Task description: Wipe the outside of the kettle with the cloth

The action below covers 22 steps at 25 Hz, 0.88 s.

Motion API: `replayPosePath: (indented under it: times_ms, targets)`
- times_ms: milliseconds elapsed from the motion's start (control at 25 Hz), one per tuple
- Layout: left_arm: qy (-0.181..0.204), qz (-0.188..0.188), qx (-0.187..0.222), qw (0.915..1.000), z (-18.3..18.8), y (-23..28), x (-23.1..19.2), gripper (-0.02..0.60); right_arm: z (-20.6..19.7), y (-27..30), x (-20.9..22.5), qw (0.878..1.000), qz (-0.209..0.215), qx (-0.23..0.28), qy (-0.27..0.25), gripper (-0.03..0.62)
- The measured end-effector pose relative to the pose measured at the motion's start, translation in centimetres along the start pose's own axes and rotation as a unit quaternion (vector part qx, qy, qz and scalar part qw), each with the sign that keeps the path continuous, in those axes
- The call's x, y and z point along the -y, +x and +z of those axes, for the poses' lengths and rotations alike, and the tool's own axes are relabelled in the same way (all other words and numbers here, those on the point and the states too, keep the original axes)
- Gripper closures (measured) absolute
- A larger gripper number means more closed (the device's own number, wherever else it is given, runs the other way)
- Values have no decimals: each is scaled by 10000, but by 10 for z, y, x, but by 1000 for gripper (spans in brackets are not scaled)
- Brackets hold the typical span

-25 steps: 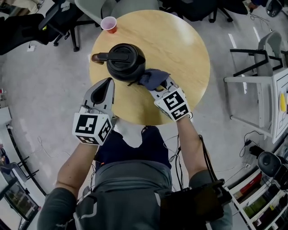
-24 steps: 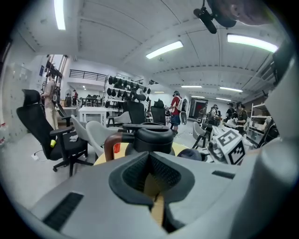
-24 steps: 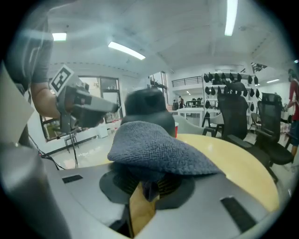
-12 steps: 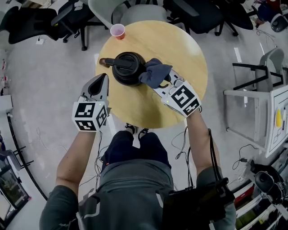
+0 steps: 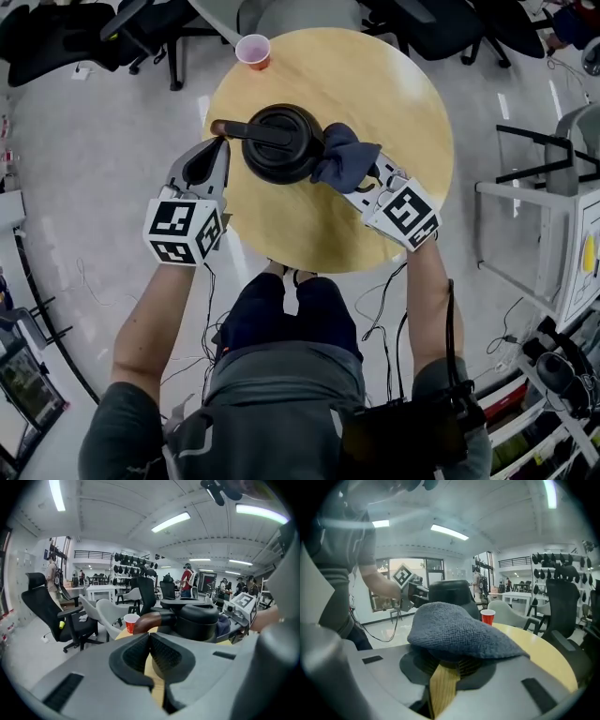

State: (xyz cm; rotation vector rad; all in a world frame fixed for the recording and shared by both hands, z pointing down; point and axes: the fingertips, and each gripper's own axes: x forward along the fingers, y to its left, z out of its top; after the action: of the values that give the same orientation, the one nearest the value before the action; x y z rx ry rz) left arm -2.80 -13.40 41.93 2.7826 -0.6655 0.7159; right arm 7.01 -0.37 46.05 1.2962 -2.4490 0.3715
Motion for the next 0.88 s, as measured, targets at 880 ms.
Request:
replayPosePath:
  times_ms: [880]
  targets:
    - [527, -960, -122, 9939, 6, 28, -15, 572, -91, 51, -10, 9908, -106, -1346, 50, 500]
